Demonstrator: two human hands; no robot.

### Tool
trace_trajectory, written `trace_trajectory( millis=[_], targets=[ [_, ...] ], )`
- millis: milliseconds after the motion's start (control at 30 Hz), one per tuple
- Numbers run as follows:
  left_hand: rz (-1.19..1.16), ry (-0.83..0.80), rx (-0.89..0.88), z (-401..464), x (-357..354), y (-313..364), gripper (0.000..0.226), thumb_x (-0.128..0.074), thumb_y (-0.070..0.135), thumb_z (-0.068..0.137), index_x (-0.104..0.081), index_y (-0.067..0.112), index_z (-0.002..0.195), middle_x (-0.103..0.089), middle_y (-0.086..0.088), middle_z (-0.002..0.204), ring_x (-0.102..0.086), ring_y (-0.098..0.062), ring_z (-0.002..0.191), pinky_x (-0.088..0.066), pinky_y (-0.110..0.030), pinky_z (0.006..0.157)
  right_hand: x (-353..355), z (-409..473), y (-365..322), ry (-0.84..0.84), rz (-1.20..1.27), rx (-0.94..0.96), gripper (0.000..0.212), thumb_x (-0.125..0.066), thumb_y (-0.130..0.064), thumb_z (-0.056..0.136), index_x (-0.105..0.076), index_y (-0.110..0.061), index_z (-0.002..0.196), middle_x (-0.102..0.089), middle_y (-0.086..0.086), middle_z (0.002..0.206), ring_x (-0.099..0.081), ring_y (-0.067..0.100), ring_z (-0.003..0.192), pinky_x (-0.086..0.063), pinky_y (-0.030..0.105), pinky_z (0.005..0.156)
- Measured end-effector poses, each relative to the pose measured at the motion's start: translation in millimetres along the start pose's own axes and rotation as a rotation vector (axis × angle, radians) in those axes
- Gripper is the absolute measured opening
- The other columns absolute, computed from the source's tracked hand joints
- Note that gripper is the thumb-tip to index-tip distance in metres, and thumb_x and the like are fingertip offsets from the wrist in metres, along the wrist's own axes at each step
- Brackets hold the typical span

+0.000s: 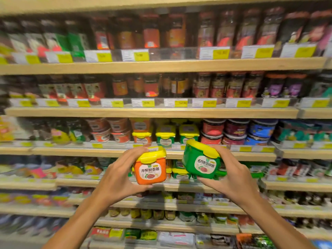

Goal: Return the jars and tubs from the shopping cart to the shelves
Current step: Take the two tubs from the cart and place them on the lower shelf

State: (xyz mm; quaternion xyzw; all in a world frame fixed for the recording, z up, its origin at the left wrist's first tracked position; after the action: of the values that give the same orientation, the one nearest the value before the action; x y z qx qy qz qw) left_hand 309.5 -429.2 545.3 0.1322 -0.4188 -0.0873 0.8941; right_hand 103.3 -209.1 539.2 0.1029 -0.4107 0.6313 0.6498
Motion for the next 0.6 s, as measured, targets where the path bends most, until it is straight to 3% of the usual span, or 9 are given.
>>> trace_trajectory(
  millis=[200,500,600],
  targets=[
    [0.036,0.031,0.041,-21,18,-18,0.096,-0.078,0.066,0.069,-0.041,0.023,0.147,-0.044,0.012,0.15,-0.043,-0.005,0.139,-0.042,-0.027,0.11,-32,14,-13,-0.048,-0.014,0.033,0.09,-0.081,-0.061,0.067,-0.042,-0.031,0.143,-0.054,-0.016,0.138,-0.061,0.007,0.111,-0.06,0.029,0.075],
    [-0.022,0.019,-0.045,2,24,-55,0.098,-0.082,0.062,0.068,-0.039,0.025,0.148,-0.042,0.013,0.152,-0.04,-0.005,0.141,-0.042,-0.029,0.11,-52,40,-19,0.005,-0.065,-0.039,0.09,-0.083,-0.055,0.068,-0.037,-0.035,0.143,-0.049,-0.018,0.141,-0.054,-0.004,0.111,-0.057,0.022,0.07],
    [-0.056,0.011,-0.093,12,18,-66,0.098,-0.083,0.059,0.068,-0.04,0.024,0.148,-0.041,0.011,0.153,-0.04,-0.009,0.142,-0.043,-0.032,0.111,-56,45,-15,0.039,-0.098,-0.072,0.092,-0.087,-0.049,0.068,-0.035,-0.036,0.143,-0.047,-0.017,0.144,-0.055,0.001,0.114,-0.051,0.016,0.073]
  ],
)
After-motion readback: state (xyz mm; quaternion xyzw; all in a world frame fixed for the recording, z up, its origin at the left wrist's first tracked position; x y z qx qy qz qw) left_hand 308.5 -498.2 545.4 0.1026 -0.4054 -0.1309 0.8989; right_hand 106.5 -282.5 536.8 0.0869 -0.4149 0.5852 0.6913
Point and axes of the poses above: each hand's wrist, its own z-axis towards the middle knuckle, its own x-axis out of the back of the hand, y = z × x, the point moved 7 cm from there along z, towards the middle knuckle
